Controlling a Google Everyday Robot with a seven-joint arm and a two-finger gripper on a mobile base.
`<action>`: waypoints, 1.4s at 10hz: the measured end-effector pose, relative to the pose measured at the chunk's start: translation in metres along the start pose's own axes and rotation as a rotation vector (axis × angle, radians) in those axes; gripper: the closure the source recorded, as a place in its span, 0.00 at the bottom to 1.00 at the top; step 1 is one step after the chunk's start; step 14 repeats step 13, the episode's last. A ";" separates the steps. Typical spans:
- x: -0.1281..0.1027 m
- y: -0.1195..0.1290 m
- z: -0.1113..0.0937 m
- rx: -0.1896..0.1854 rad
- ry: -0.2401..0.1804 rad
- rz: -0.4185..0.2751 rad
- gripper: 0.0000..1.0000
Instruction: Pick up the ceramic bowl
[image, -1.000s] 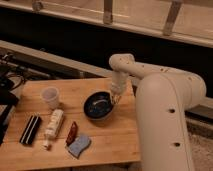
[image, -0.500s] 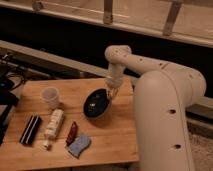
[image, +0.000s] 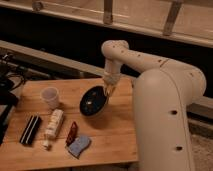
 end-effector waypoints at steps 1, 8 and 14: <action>0.001 0.002 0.000 0.001 -0.001 -0.009 0.97; 0.005 0.012 -0.008 0.001 -0.009 -0.038 0.97; 0.007 0.018 -0.008 0.007 -0.009 -0.061 0.97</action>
